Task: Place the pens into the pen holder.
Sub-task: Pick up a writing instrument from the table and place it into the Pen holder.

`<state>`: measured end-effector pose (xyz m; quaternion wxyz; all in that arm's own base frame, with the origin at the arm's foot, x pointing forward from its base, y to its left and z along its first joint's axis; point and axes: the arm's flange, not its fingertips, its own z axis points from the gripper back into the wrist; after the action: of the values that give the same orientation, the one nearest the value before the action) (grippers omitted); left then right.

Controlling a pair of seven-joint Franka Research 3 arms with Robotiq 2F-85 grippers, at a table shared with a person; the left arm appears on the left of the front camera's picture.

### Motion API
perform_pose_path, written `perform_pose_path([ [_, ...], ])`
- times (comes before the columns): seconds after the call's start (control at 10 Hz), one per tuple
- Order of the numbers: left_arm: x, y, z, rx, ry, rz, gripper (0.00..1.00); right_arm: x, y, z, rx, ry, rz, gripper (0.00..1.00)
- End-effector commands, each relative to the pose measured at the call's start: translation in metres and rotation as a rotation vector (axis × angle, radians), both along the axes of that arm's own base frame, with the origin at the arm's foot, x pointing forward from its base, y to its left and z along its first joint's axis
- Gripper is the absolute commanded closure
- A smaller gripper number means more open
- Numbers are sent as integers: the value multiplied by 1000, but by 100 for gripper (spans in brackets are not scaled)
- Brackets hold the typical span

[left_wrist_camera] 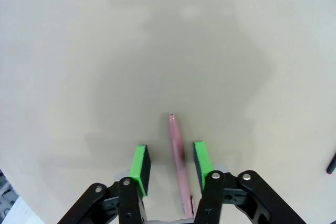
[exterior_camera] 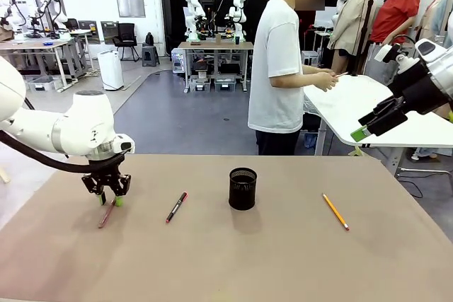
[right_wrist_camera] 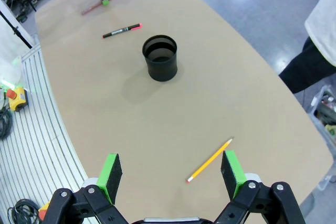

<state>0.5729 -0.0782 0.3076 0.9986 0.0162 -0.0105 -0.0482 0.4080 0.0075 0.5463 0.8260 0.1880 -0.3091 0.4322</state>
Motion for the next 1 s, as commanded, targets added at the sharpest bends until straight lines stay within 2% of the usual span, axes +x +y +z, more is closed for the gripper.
perform_pose_path([
  [0.0,-2,-1,-4,51,-7,27,100,1,0,0,11,-6,8,0],
  [0.3,-10,-8,0,56,-1,42,100,1,0,0,11,-6,8,0],
  [0.6,-20,-8,19,14,5,55,100,1,0,0,11,-6,8,0],
  [0.7,-24,-4,31,-31,0,47,100,1,0,0,11,-6,8,0],
  [0.9,-29,9,69,-304,-4,-27,100,1,0,0,11,-6,8,0],
])
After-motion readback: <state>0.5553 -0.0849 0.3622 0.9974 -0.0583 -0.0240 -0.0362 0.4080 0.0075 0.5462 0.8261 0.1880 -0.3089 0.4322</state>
